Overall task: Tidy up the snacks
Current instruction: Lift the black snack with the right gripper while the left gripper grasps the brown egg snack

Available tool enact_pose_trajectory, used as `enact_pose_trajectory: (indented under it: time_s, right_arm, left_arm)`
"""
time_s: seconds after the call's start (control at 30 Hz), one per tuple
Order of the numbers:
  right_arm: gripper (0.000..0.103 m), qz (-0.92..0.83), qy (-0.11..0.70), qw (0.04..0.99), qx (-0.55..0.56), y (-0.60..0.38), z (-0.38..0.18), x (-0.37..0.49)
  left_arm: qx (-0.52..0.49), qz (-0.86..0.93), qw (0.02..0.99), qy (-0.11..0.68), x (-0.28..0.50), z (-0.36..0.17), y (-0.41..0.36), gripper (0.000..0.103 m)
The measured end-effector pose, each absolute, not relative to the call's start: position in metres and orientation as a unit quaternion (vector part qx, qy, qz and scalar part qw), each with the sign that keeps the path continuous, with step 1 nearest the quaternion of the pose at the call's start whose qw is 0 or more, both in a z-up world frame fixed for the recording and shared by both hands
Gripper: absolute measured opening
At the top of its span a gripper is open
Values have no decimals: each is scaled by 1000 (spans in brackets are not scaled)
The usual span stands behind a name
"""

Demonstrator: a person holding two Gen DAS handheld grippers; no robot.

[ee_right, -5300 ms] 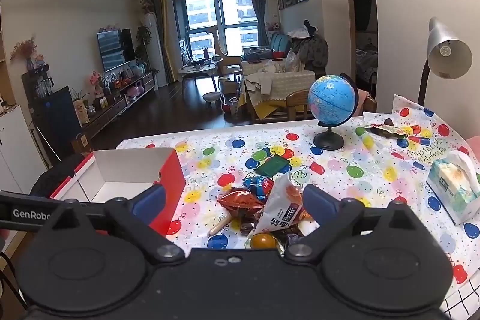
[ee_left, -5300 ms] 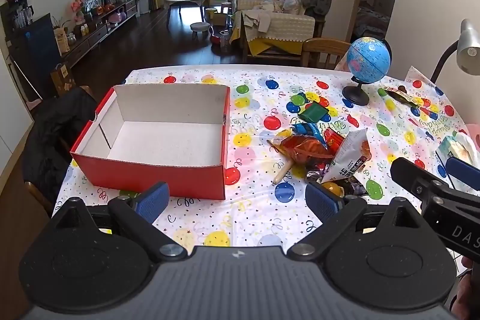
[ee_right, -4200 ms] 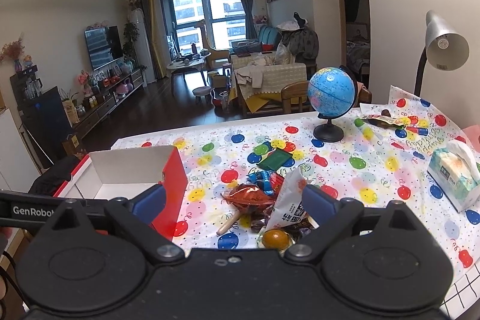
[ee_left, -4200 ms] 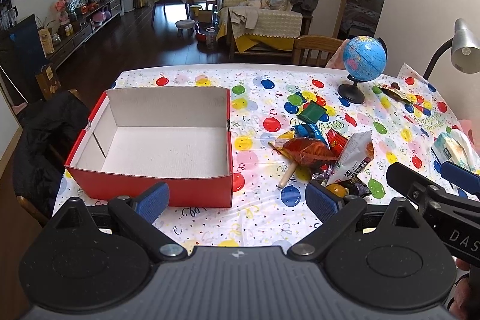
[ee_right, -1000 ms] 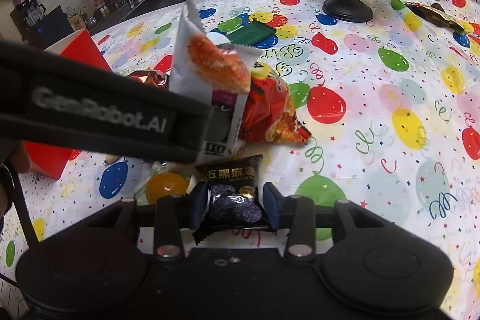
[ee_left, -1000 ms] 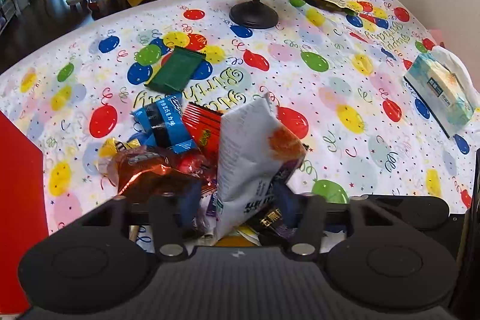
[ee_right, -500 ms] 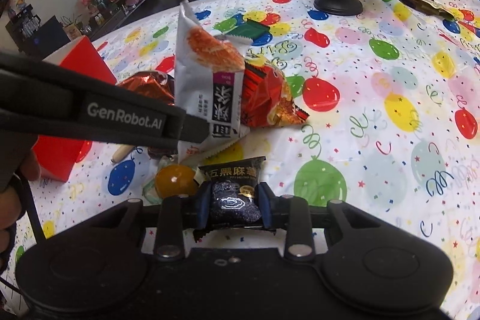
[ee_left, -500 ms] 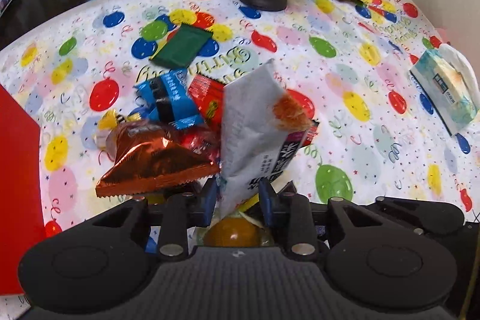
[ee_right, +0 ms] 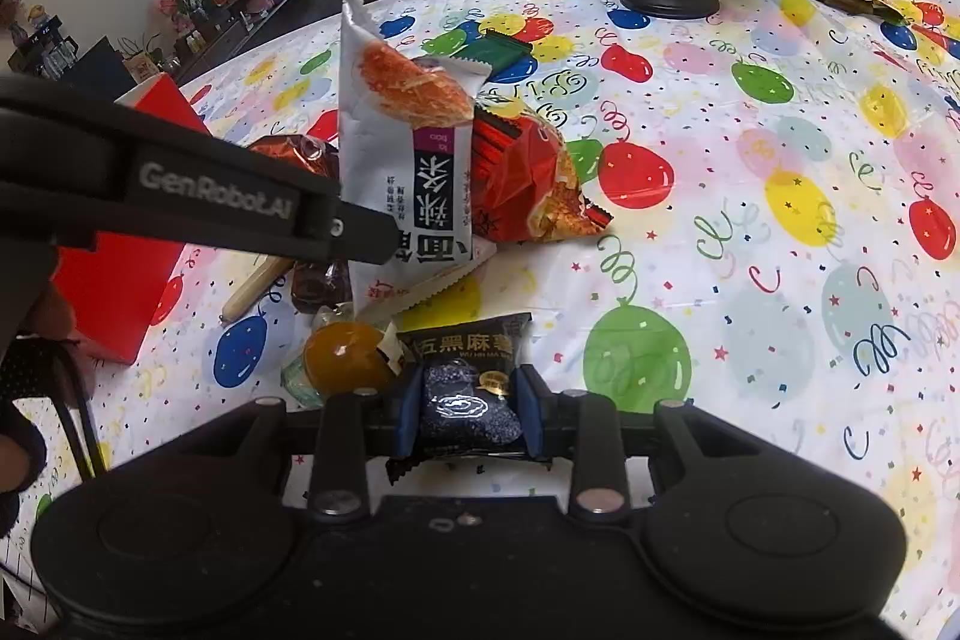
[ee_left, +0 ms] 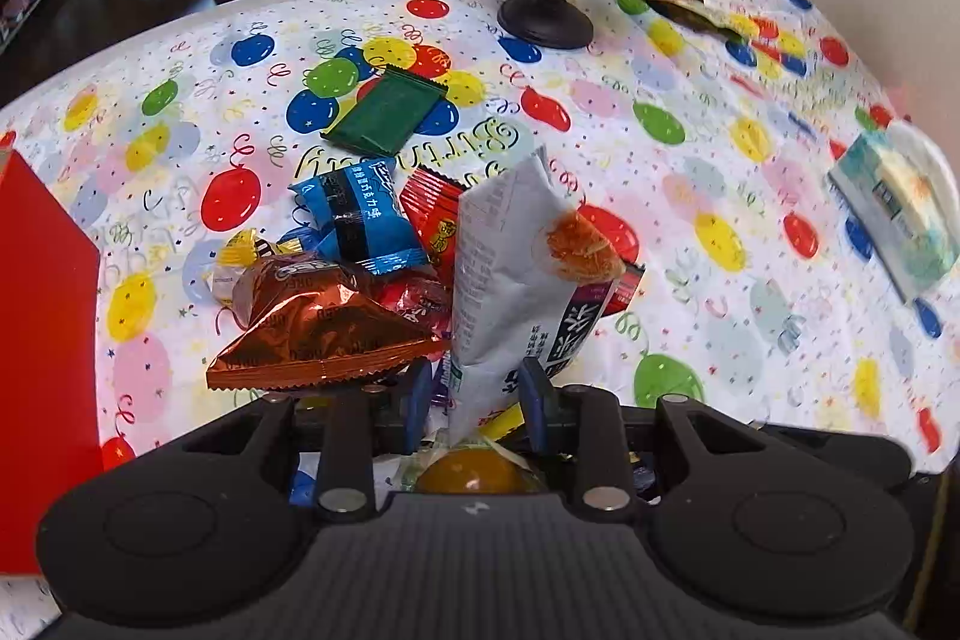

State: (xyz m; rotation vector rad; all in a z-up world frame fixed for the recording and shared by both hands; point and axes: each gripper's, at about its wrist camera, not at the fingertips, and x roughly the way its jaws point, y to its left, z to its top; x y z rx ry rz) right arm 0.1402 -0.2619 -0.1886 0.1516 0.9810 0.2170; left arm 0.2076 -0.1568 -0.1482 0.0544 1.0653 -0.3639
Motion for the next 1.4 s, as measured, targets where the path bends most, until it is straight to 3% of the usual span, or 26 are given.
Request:
enact_pose_trajectory:
  time_s: [0.07,0.17,0.6,0.7,0.8,1.4]
  right_arm:
    - [32,105,470,874,74,-262,-189,141]
    - [32,105,470,873,77,-262,-189,142]
    - [32,110,469,872,81,-263,-189,142]
    - [31,108,468,873,82,-263,-189,141]
    - [31,101,467,874,85,-264,-189,139]
    - [30,84,443,886,109,-270,-157,106]
  left_arm:
    - [13,-175,836,520,211,-149,-156,44]
    - [22,-175,841,512,212,-149,-159,49]
    - [-7,-193,841,505,225,-153,-165,49]
    - [-3,-197,841,504,222,-154,-166,34]
    - [-7,-206,844,495,218,-151,-165,25]
    - [-29,-188,854,484,197,-129,-139,21]
